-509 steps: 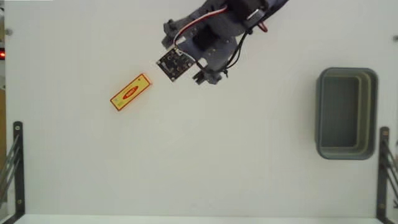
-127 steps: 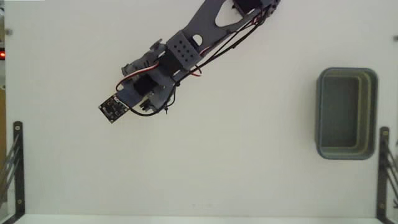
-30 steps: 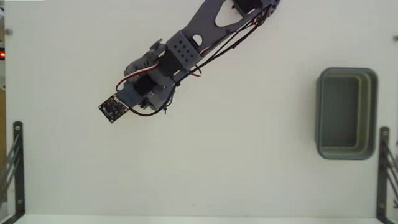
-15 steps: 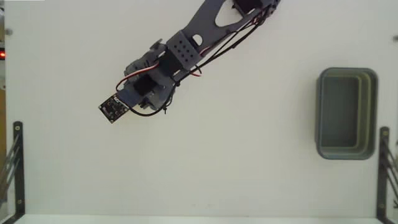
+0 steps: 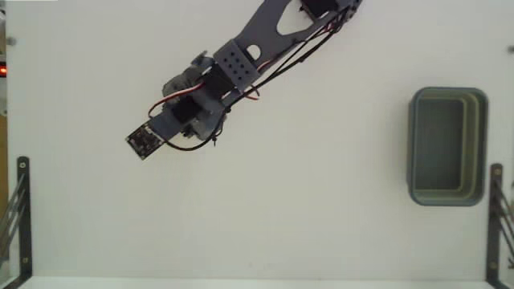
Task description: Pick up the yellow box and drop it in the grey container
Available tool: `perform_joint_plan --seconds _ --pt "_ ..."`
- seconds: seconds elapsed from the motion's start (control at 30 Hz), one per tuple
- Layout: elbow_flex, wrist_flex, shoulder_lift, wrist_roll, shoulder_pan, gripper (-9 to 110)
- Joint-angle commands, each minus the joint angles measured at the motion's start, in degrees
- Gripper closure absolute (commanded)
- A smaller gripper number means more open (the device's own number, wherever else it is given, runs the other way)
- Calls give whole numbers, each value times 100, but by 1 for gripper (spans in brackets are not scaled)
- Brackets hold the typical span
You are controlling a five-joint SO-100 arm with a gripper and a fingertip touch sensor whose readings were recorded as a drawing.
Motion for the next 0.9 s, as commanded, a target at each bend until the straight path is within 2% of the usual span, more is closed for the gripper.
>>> perform_joint_plan --seconds 0.0,0.4,0.67,0.87 --pt "-814 603 317 18 126 62" --pt "-3450 2665 -257 18 126 62" --pt "-6284 4457 -1299 18 126 62" --pt "-6142 4366 -1249 18 126 62"
